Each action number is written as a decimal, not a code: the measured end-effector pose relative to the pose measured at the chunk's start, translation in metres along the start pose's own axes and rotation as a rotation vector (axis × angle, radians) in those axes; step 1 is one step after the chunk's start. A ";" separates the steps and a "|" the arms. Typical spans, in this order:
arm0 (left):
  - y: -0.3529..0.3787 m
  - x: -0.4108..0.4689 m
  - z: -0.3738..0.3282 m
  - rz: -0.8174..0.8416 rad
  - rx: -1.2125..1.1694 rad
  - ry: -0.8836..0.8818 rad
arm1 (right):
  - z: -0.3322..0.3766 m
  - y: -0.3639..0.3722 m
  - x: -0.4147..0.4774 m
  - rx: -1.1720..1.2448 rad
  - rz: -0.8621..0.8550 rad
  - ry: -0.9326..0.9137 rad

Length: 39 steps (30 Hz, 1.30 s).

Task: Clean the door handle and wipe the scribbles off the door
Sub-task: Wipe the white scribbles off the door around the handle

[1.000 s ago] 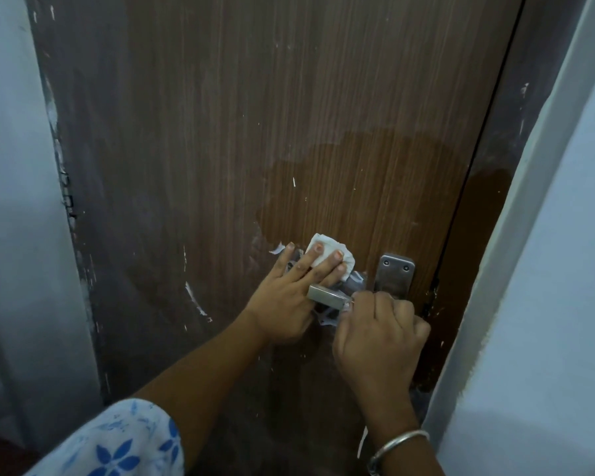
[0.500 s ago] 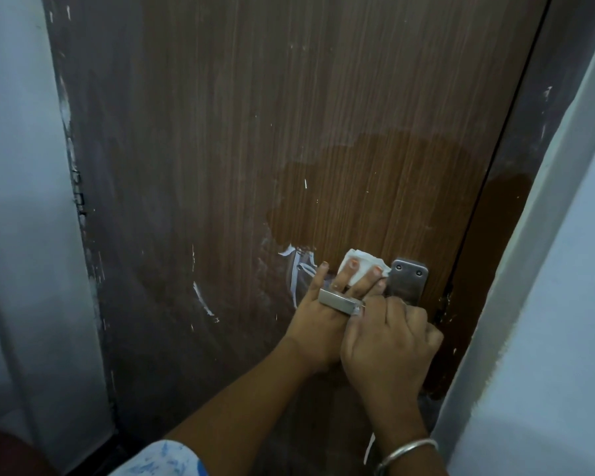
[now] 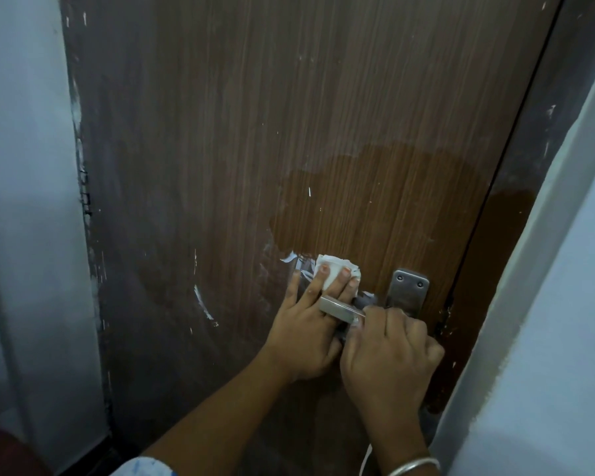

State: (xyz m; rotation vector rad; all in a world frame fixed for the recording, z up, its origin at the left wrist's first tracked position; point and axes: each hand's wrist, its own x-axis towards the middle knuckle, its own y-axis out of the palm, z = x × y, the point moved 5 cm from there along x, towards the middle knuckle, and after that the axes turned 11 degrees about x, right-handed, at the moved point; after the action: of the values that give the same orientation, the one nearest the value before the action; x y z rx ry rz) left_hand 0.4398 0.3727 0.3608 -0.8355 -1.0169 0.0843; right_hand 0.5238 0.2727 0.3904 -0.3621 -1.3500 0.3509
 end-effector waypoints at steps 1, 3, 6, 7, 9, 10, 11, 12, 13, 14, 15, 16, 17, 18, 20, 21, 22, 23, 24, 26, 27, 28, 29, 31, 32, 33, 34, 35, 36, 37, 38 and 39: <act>-0.001 0.000 0.001 -0.002 0.012 0.027 | 0.000 0.000 0.000 0.000 0.004 0.002; -0.002 0.001 0.009 -0.002 0.065 0.076 | 0.000 0.000 -0.001 -0.001 0.007 0.001; -0.005 0.003 0.029 0.027 0.043 -0.049 | 0.000 0.000 -0.003 -0.011 -0.002 -0.015; -0.006 0.003 0.033 0.038 -0.003 -0.123 | 0.000 0.000 -0.003 -0.013 -0.006 -0.019; -0.005 0.002 0.031 0.055 -0.066 -0.176 | 0.001 0.001 -0.003 -0.011 -0.015 -0.018; -0.004 0.001 0.027 0.057 -0.068 -0.142 | 0.001 0.001 -0.003 -0.012 -0.019 -0.015; -0.003 0.001 0.023 0.055 -0.048 -0.082 | 0.002 0.001 -0.003 -0.013 -0.022 -0.012; -0.002 0.001 0.022 0.050 -0.017 -0.021 | 0.002 0.002 -0.003 -0.015 -0.023 -0.009; -0.002 0.001 0.023 0.047 0.010 0.016 | 0.002 0.002 -0.003 -0.015 -0.026 -0.008; -0.002 0.001 0.027 0.048 0.018 0.015 | 0.001 0.002 -0.003 -0.013 -0.030 -0.008; -0.002 0.002 0.033 0.057 0.000 -0.022 | 0.001 0.002 -0.003 -0.013 -0.031 -0.009; -0.001 0.002 0.040 0.075 -0.044 -0.091 | 0.000 0.002 -0.004 -0.016 -0.031 -0.012; 0.001 0.001 0.046 0.092 -0.107 -0.182 | 0.000 0.002 -0.004 -0.019 -0.028 -0.014; 0.003 0.000 0.051 0.106 -0.176 -0.274 | 0.000 0.003 -0.004 -0.022 -0.026 -0.016; 0.006 -0.003 0.051 0.118 -0.283 -0.378 | 0.000 0.003 -0.004 -0.022 -0.027 -0.018; 0.007 -0.004 0.048 0.118 -0.306 -0.379 | 0.000 0.003 -0.004 -0.020 -0.031 -0.018; 0.006 -0.004 0.043 0.116 -0.310 -0.350 | 0.000 0.003 -0.004 -0.015 -0.036 -0.019; 0.005 -0.004 0.039 0.112 -0.296 -0.297 | 0.001 0.004 -0.004 -0.008 -0.041 -0.018; 0.005 -0.004 0.036 0.109 -0.271 -0.236 | 0.001 0.004 -0.004 -0.006 -0.044 -0.016; 0.004 -0.006 0.040 0.110 -0.236 -0.165 | 0.002 0.003 -0.005 -0.008 -0.049 -0.013; 0.005 -0.007 0.045 0.118 -0.247 -0.179 | 0.002 0.003 -0.005 -0.008 -0.049 -0.012; 0.005 -0.007 0.050 0.132 -0.282 -0.226 | 0.002 0.003 -0.005 -0.011 -0.048 -0.013; 0.006 -0.008 0.054 0.144 -0.335 -0.296 | 0.001 0.002 -0.005 -0.016 -0.044 -0.015; 0.006 -0.008 0.054 0.158 -0.416 -0.405 | 0.001 0.002 -0.005 -0.021 -0.036 -0.021; 0.006 -0.008 0.051 0.160 -0.414 -0.411 | 0.001 0.002 -0.005 -0.023 -0.034 -0.023; 0.005 -0.009 0.047 0.161 -0.393 -0.390 | 0.001 0.002 -0.005 -0.024 -0.033 -0.022; 0.006 -0.011 0.045 0.166 -0.366 -0.357 | 0.001 0.003 -0.005 -0.023 -0.034 -0.020; 0.007 -0.013 0.044 0.173 -0.345 -0.328 | 0.001 0.003 -0.005 -0.021 -0.036 -0.017; 0.008 -0.016 0.045 0.182 -0.339 -0.316 | 0.001 0.003 -0.006 -0.020 -0.039 -0.014; 0.010 -0.019 0.046 0.191 -0.357 -0.324 | 0.001 0.003 -0.006 -0.020 -0.041 -0.012; 0.011 -0.021 0.047 0.199 -0.391 -0.348 | 0.000 0.004 -0.006 -0.020 -0.043 -0.012; 0.012 -0.022 0.047 0.203 -0.425 -0.377 | 0.000 0.004 -0.006 -0.021 -0.045 -0.014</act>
State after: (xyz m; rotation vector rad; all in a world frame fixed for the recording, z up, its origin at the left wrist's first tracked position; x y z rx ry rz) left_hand 0.3952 0.3987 0.3490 -1.3454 -1.3249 0.2093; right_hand 0.5224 0.2731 0.3834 -0.3464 -1.3747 0.3025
